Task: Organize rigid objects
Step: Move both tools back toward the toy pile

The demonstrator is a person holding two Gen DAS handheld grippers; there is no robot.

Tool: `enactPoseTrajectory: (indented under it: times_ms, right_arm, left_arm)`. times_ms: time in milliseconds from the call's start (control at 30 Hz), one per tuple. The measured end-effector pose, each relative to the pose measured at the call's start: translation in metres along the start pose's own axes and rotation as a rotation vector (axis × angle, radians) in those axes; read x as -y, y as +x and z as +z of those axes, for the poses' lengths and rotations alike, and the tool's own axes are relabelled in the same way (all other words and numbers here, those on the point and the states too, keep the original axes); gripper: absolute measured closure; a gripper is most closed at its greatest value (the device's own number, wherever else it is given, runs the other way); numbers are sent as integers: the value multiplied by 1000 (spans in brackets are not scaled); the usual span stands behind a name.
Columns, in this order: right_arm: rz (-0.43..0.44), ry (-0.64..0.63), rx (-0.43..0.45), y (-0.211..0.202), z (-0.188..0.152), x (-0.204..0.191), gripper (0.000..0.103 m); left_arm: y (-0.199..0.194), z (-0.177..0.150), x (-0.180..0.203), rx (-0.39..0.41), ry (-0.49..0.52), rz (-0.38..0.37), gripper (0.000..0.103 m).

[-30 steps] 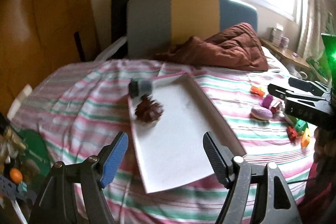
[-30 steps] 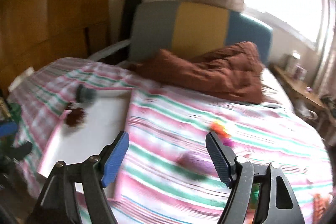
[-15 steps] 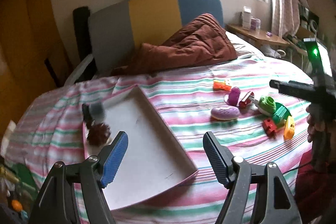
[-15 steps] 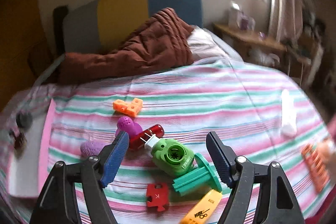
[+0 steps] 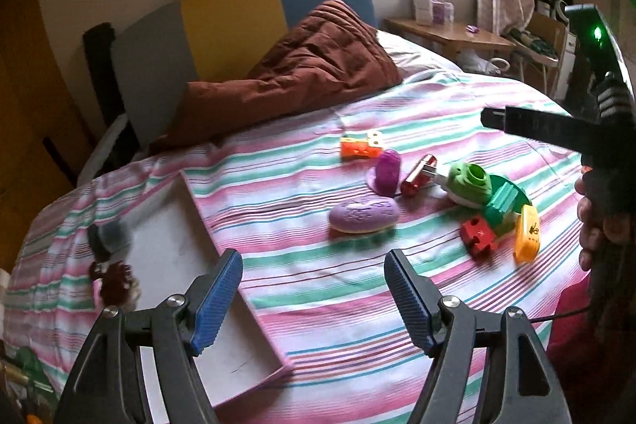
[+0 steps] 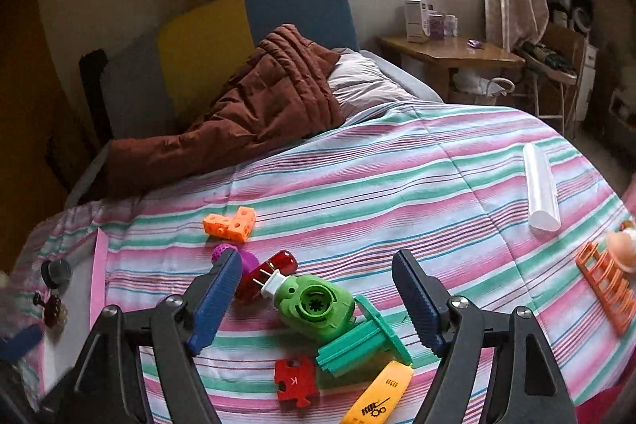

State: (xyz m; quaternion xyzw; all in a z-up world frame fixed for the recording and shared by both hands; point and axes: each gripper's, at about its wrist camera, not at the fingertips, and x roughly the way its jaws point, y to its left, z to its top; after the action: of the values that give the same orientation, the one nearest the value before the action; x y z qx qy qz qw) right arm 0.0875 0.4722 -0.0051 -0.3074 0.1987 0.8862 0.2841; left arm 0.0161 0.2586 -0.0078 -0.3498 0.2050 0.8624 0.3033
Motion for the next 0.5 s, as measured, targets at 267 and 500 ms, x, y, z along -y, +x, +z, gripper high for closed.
enactPoseTrajectory:
  times_ms: [267,500]
  right_arm:
    - [12,31,-18,3,3,5,23]
    - [18,35,-25,4,3,5,22]
  left_arm:
    - [32,4,-6,-82,-122,-150,28]
    - [62,19,-5,-113,-156,-180,28]
